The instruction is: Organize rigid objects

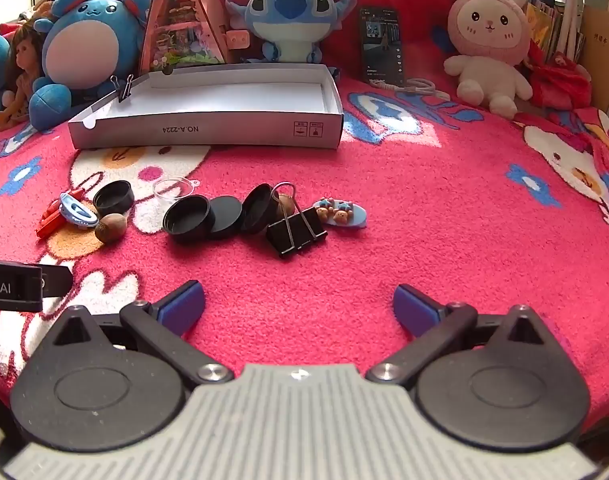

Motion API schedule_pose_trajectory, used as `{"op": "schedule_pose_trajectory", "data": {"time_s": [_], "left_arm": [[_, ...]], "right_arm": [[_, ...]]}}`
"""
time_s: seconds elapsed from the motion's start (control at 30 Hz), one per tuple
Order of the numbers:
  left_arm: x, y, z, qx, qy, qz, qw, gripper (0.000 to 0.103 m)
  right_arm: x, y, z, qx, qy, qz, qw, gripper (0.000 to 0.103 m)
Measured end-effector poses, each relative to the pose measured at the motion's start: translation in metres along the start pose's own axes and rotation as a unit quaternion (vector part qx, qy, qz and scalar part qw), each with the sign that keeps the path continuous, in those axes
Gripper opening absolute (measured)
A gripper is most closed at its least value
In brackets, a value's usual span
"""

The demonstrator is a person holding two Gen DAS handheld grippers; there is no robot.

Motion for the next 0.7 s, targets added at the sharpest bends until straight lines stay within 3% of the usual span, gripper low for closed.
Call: {"op": "schedule_pose_trajectory", "data": {"time_s": [0.7], "left_arm": [[0.0000,0.0003,0.0003,-0.001,0.000,0.002,1.0000,0.103]], "right_arm": [[0.0002,0.0000,-0.0001,0.000,0.000,0.001,1.000,0.103]]}}
Point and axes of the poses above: each gripper's, at about its wrist camera, not at the fingertips, and x roughly the way its jaws point, z to its left, y to its underside, the point moved 10 cm from there along x, roughly the way its jaws point, and after that the axes turned 1 degree about y, right-handed, at the moved point
